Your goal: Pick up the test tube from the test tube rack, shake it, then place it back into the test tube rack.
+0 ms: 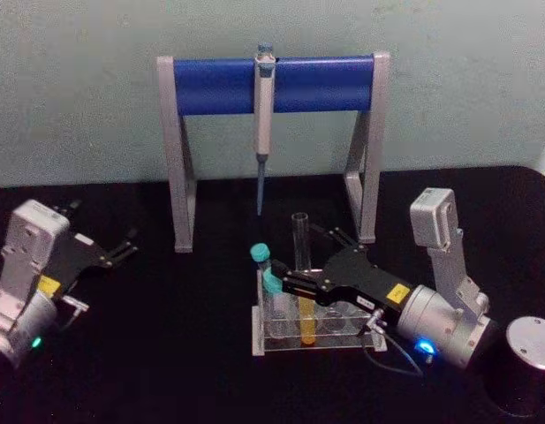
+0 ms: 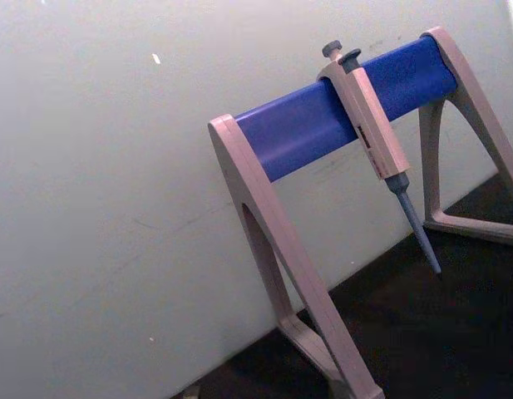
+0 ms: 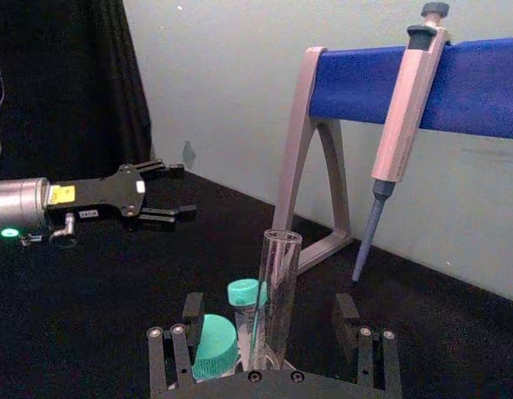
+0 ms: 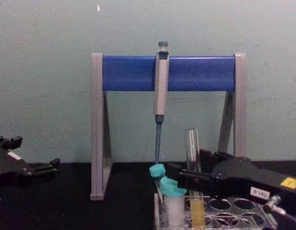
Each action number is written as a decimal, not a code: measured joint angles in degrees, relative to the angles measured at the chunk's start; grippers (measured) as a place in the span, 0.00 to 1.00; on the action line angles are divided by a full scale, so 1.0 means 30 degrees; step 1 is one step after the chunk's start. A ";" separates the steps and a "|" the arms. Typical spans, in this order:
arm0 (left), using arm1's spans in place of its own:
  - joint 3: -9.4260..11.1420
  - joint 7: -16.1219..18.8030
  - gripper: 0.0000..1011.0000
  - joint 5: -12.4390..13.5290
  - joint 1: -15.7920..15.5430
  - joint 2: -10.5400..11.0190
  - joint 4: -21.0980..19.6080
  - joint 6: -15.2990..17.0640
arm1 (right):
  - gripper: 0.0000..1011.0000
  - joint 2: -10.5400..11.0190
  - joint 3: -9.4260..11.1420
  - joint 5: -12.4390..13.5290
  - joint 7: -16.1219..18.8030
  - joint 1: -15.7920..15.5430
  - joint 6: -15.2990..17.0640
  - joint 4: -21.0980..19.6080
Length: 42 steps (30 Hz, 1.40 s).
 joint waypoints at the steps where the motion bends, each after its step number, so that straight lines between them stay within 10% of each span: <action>1: 0.0000 0.0000 0.99 0.0001 0.0000 0.0000 -0.0001 0.0000 | 0.99 0.0000 -0.0008 -0.0001 -0.0002 0.0010 -0.0008 0.0000; 19: 0.0001 0.0000 0.99 0.0001 0.0000 0.0000 0.0000 0.0000 | 0.95 0.0012 -0.0005 -0.0010 -0.0017 0.0012 -0.0026 -0.0005; 42: 0.0000 0.0000 0.99 0.0001 0.0000 0.0000 0.0000 0.0000 | 0.25 0.0010 0.0014 0.0002 -0.0023 -0.0010 -0.0027 -0.0022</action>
